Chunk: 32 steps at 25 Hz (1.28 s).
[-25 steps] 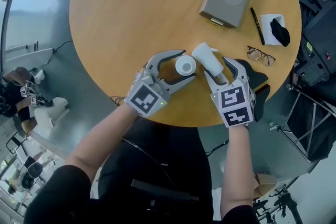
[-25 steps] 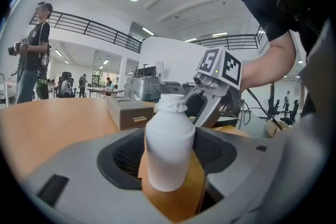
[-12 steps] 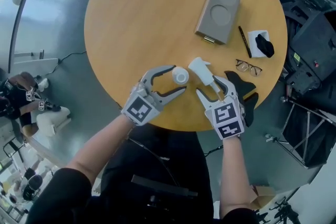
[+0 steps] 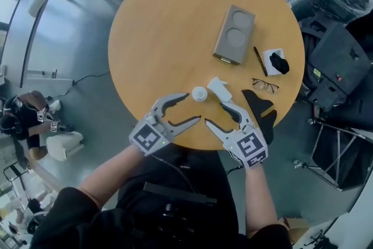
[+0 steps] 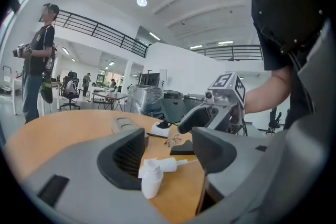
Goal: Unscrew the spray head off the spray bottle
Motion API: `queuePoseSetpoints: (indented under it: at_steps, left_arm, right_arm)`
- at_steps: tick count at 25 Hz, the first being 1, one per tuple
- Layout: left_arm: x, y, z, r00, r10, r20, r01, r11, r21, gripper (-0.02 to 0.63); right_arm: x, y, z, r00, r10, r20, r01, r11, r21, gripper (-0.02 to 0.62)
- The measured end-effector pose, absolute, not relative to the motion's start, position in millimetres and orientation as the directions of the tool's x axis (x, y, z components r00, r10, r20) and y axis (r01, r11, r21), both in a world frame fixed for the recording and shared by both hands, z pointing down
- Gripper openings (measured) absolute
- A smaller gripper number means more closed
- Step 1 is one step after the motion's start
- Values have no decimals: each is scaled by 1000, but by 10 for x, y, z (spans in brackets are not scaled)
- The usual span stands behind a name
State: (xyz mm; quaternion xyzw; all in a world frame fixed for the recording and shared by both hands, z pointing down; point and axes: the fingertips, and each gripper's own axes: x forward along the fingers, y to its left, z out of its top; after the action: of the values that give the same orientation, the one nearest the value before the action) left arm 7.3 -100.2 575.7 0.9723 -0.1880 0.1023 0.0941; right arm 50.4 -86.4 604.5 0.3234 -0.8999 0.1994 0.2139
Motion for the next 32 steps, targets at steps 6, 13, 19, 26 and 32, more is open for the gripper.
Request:
queuePoseSetpoints:
  at_steps: [6, 13, 19, 26, 32]
  left_arm:
    - [20, -775, 5174, 916, -344, 208, -379, -911, 164, 290]
    - [-29, -514, 4345, 936, -328, 129, -348, -919, 184, 229]
    - [-86, -294, 3902, 940, -317, 123, -334, -930, 155, 173]
    - [-203, -179, 3651, 939, -322, 118, -336, -932, 132, 64]
    - [-230, -154, 3462, 940, -323, 111, -336, -935, 118, 14]
  right_arm:
    - [439, -705, 5240, -762, -572, 304, -644, 717, -265, 278]
    - [191, -352, 4260, -805, -578, 132, -592, 770, -239, 262]
    - [131, -191, 3830, -804, -589, 79, -592, 783, -193, 235]
    - [126, -130, 3500, -785, -619, 38, -618, 776, -129, 138]
    - [83, -45, 3411, -786, -614, 74, -618, 780, -92, 3]
